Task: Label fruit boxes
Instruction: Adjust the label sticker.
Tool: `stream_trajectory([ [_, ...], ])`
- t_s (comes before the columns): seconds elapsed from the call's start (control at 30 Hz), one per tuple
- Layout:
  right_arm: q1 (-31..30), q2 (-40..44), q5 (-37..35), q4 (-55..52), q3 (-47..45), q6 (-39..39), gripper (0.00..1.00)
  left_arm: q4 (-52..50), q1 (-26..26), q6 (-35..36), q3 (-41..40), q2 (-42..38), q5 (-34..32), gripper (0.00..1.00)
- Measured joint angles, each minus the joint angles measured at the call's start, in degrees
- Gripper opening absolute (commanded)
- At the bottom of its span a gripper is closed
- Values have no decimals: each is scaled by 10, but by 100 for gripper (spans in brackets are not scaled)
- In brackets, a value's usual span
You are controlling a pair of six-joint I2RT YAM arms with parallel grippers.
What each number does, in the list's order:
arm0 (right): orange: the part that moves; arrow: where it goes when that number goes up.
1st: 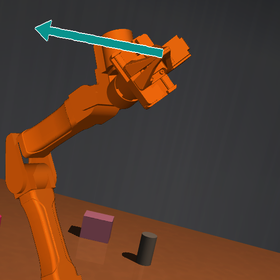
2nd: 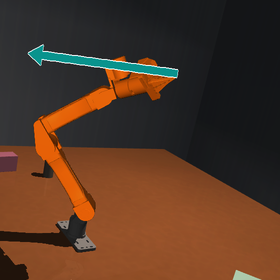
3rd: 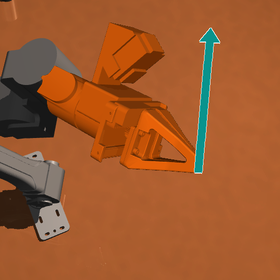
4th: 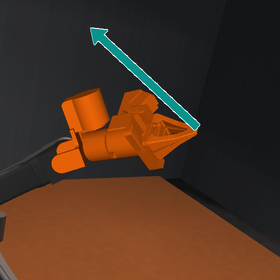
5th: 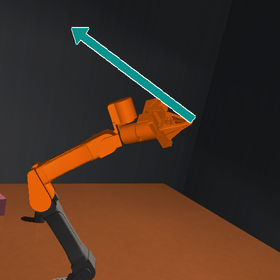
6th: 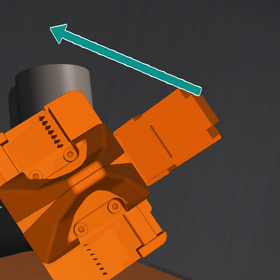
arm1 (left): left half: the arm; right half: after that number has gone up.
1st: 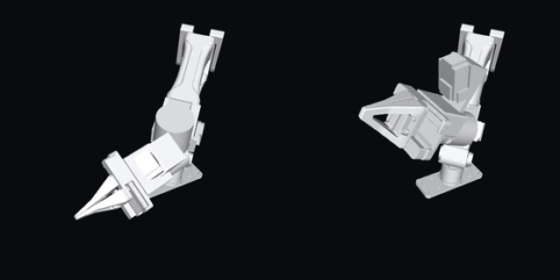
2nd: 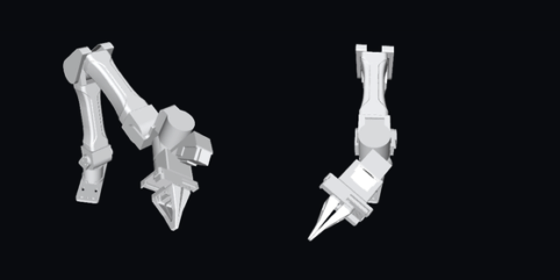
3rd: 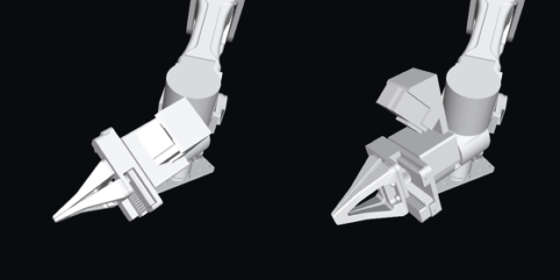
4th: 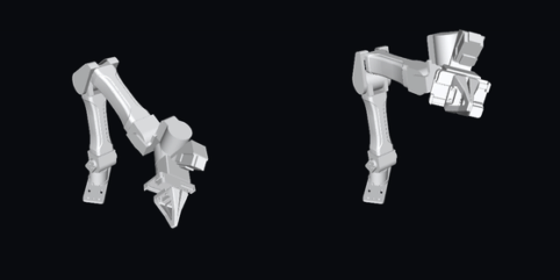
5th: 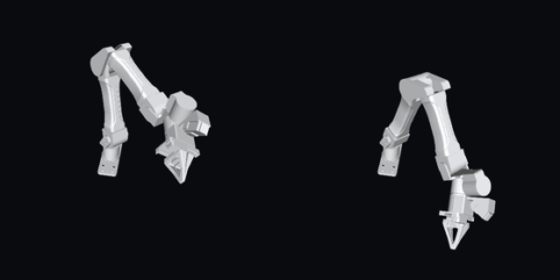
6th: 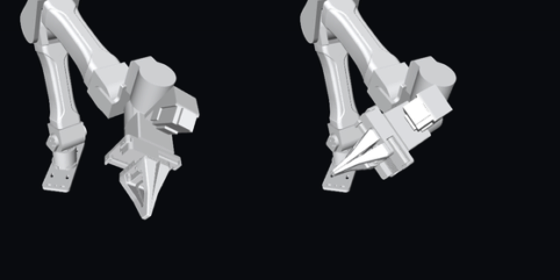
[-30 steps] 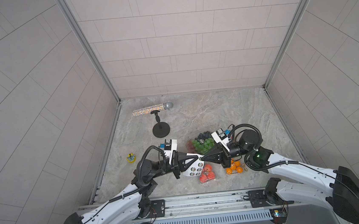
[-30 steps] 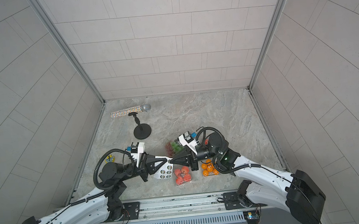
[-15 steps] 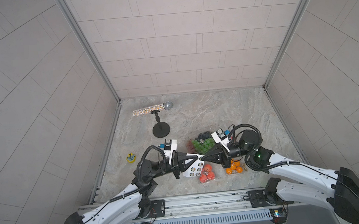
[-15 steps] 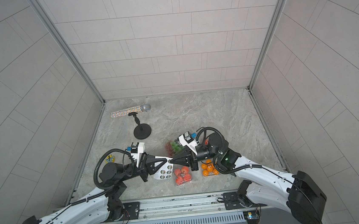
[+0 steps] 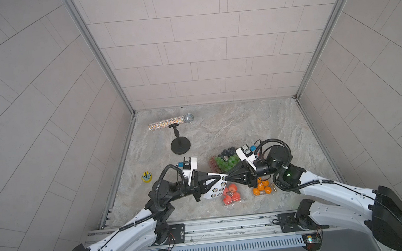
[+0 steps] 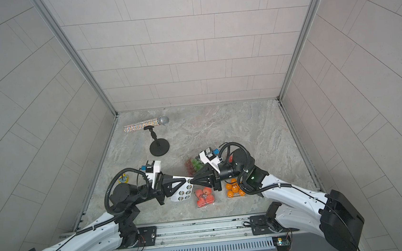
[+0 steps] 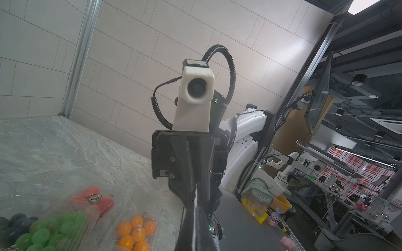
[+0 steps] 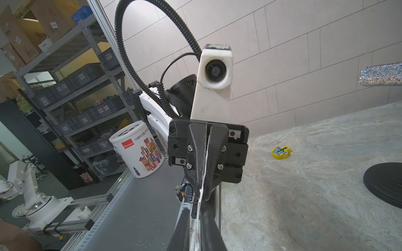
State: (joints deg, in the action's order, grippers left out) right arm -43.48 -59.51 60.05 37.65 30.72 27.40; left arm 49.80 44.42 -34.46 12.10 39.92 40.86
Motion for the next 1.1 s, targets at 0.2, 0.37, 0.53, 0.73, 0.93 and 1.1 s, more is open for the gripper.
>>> stream_trajectory([
  [0.2, -1, -5, 4, 3, 0, 0, 11, -3, 0, 2, 0, 2, 0, 0],
  [0.37, -1, -6, 4, 0, 0, -4, 12, -4, 0, 5, 0, 2, -1, 0],
  [0.53, -2, -9, 4, -7, 0, -8, 12, -16, 0, 11, 0, -12, -5, 0],
  [0.73, -3, -9, 5, -10, 0, -13, 5, -31, 0, 15, 8, -24, -10, 0],
  [0.93, -4, -9, 8, -10, 0, -15, 0, -28, 0, 14, 8, -18, -9, 0],
  [1.1, -4, -9, 6, -13, 0, -20, 0, -22, 0, 8, 8, -16, -3, 0],
])
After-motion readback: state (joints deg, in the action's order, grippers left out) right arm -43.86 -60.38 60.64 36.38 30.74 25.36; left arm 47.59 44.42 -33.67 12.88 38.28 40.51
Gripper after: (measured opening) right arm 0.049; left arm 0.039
